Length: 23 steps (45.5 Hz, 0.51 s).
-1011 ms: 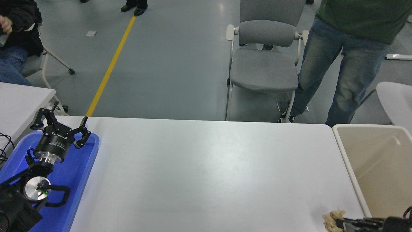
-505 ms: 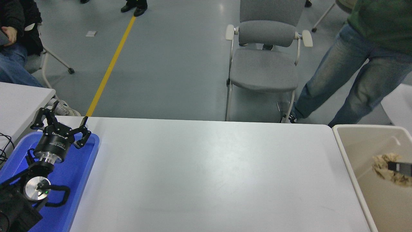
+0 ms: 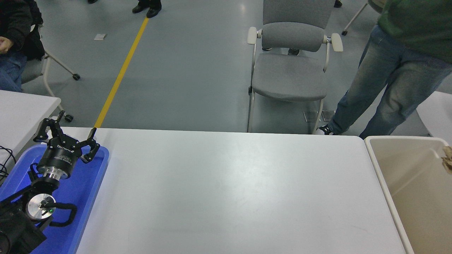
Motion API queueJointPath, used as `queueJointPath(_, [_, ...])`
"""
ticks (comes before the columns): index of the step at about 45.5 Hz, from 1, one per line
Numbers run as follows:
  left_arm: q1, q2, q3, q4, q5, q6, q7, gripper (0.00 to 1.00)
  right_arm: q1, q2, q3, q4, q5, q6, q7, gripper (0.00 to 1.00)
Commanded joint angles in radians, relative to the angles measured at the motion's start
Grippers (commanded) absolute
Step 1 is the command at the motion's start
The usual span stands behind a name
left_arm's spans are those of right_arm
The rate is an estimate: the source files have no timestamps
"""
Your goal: Clean the table surface
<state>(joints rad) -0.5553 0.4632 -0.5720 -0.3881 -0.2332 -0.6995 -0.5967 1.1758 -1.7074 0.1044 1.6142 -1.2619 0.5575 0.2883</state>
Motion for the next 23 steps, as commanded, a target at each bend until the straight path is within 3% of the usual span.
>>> queueJointPath(1, [0.000, 0.000, 0.000, 0.000, 0.000, 0.000, 0.000, 1.00, 0.025, -0.011, 0.009, -0.003, 0.012, 0.032, -0.001, 0.00])
queueJointPath(16, [0.000, 0.000, 0.000, 0.000, 0.000, 0.000, 0.000, 1.00, 0.035, 0.009, 0.009, -0.094, 0.061, 0.015, -0.018, 0.00])
queueJointPath(23, [0.000, 0.000, 0.000, 0.000, 0.000, 0.000, 0.000, 1.00, 0.025, 0.113, -0.019, -0.200, 0.064, -0.074, -0.049, 0.00])
